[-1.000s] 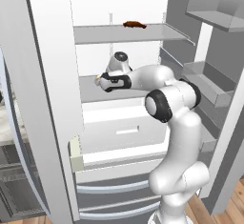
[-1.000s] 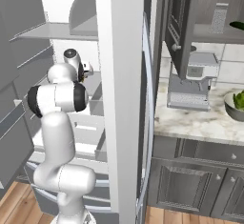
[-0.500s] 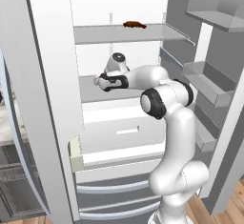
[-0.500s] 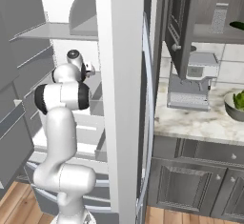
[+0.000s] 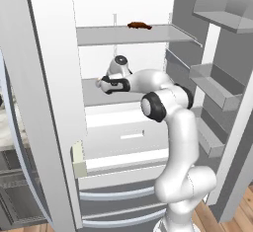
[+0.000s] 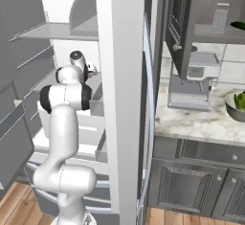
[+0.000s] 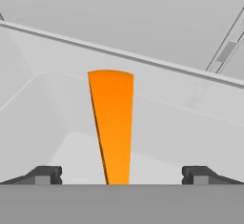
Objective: Pick the cheese from the fridge and the cheese grater from the cabinet and place them next to the salad bowl.
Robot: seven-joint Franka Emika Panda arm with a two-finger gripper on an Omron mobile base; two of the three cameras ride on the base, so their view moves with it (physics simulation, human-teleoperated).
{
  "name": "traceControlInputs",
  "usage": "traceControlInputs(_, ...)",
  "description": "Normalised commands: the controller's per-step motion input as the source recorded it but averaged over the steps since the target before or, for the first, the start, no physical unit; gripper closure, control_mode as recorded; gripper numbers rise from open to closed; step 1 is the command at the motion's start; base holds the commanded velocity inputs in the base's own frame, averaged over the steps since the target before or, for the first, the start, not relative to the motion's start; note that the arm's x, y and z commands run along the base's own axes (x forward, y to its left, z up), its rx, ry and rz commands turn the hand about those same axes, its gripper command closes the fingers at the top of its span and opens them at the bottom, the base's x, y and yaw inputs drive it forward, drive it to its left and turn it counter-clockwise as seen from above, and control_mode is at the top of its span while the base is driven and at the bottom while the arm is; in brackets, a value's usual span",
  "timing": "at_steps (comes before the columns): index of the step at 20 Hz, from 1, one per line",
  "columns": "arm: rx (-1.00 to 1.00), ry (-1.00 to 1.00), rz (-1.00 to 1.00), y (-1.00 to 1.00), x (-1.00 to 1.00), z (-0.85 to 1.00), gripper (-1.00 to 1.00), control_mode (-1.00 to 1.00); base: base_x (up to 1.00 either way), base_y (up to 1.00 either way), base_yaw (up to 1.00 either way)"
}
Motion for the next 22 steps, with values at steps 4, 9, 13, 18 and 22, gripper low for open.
traceControlInputs(4,0.02,0.0,-0.01,0.08,0.22,-0.14,-1.0,-1.0,0.0,0.0,0.0)
traceControlInputs(9,0.01,0.0,-0.03,0.16,0.1,-0.26,-1.0,-1.0,0.0,0.0,0.0)
traceControlInputs(13,0.0,0.0,-0.05,0.16,0.0,-0.37,-1.0,-1.0,0.0,0.0,0.0)
traceControlInputs(18,0.01,0.0,-0.03,0.1,0.0,-0.42,1.0,-1.0,0.0,0.0,0.0)
traceControlInputs(22,0.0,0.0,0.0,0.01,-0.09,-0.47,1.0,-1.0,0.0,0.0,0.0)
